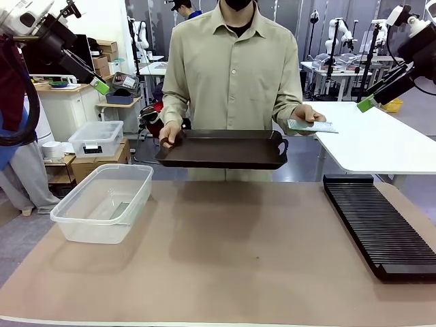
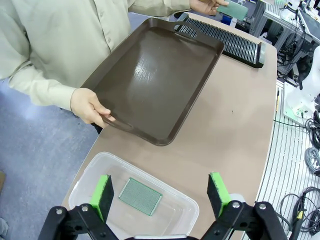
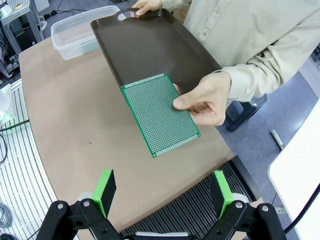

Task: Sort PCBs into racks and boxes based on the side picked up.
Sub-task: Pick up the Blank PCB handed by the Human.

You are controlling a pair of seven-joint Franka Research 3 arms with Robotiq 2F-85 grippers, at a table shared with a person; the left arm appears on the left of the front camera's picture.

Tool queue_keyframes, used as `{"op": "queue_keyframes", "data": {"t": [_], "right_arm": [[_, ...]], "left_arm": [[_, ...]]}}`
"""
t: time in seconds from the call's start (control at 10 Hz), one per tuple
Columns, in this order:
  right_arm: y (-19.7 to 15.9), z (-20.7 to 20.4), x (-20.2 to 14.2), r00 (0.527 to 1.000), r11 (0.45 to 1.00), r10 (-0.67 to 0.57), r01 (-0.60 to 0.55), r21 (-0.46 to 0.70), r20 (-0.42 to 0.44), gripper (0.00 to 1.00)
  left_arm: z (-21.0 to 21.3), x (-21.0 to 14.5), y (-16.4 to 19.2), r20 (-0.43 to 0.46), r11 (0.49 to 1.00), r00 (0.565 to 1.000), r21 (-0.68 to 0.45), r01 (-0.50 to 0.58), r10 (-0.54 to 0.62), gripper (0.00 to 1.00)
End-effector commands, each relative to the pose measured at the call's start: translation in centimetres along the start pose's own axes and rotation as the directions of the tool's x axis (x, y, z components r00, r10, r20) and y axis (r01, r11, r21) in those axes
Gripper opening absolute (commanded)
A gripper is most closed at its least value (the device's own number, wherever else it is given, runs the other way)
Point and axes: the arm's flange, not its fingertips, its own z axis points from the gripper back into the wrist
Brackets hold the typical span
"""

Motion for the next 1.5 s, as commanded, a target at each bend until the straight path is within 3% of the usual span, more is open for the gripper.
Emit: {"op": "queue_keyframes", "data": {"t": [0.0,0.3,0.6,0.8,1.1,1.4], "right_arm": [[0.0,-0.1,-0.3,1.000,1.000,0.015,-0.015,0.013,0.002,1.00],[0.0,0.0,0.0,1.000,1.000,0.000,0.000,0.000,0.000,1.00],[-1.8,0.4,-0.1,0.965,0.959,-0.261,0.261,0.109,-0.016,1.00],[-4.0,-0.7,-1.2,0.891,0.876,-0.442,0.454,0.164,-0.104,1.00],[-6.8,-2.4,-3.7,0.758,0.703,-0.613,0.651,0.286,-0.220,1.00],[-7.7,-4.3,-6.4,0.619,0.546,-0.758,0.775,0.320,-0.207,1.00]], "left_arm": [[-0.1,0.0,-0.1,-0.002,1.000,1.000,-0.001,0.002,-0.002,1.00],[-0.1,0.0,-0.1,-0.002,1.000,1.000,-0.001,0.002,-0.002,1.00],[-0.1,0.0,-0.1,-0.002,1.000,1.000,-0.001,0.002,-0.002,1.00],[-0.1,0.0,-0.1,-0.002,1.000,1.000,-0.001,0.002,-0.002,1.00],[-0.1,0.0,-0.1,-0.002,1.000,1.000,-0.001,0.002,-0.002,1.00],[-0.1,0.0,-0.1,-0.002,1.000,1.000,-0.001,0.002,-0.002,1.00]]}}
